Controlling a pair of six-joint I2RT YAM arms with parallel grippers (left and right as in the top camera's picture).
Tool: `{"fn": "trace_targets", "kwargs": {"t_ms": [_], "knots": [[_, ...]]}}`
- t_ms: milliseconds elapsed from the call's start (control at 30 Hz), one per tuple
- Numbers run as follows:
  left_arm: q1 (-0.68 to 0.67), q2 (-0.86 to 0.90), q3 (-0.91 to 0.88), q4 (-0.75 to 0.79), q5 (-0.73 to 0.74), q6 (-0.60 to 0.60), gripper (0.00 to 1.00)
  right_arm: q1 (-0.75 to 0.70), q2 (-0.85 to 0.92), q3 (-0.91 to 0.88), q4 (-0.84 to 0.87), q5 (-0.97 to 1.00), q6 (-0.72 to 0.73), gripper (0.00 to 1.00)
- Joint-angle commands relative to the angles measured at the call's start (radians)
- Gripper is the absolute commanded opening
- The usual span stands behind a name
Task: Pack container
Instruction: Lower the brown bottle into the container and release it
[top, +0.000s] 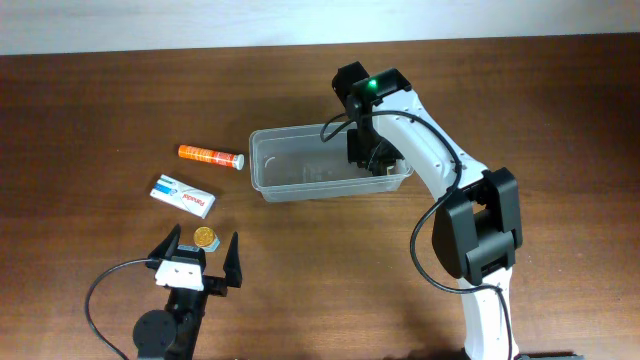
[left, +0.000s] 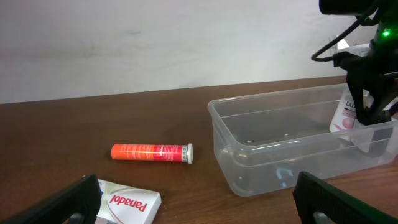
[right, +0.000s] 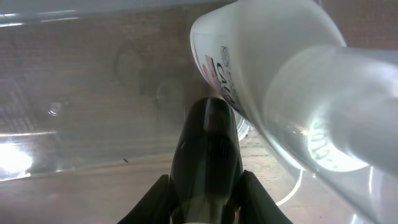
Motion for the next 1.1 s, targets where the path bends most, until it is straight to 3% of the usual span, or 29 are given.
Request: {"fn": "trace_targets", "kwargs": {"t_ms": [0, 367, 467, 1067], "knots": [[0.005, -0.01, -0.008, 0.002, 0.008, 0.019, 0.99, -0.004, -0.015, -0.002, 0.002, 0.002, 0.021, 0.26], [0.005, -0.01, -0.008, 0.002, 0.008, 0.019, 0.99, -0.004, -0.015, -0.03, 0.011, 0.003, 0.021, 0.26], [0.005, -0.01, -0.008, 0.002, 0.008, 0.019, 0.99, -0.004, -0.015, -0.052, 0.026, 0.002, 0.021, 0.34], [0.005, -0.01, -0.008, 0.002, 0.008, 0.019, 0.99, -0.047, -0.016, -0.003, -0.036, 0.003, 0.007, 0.47]]}}
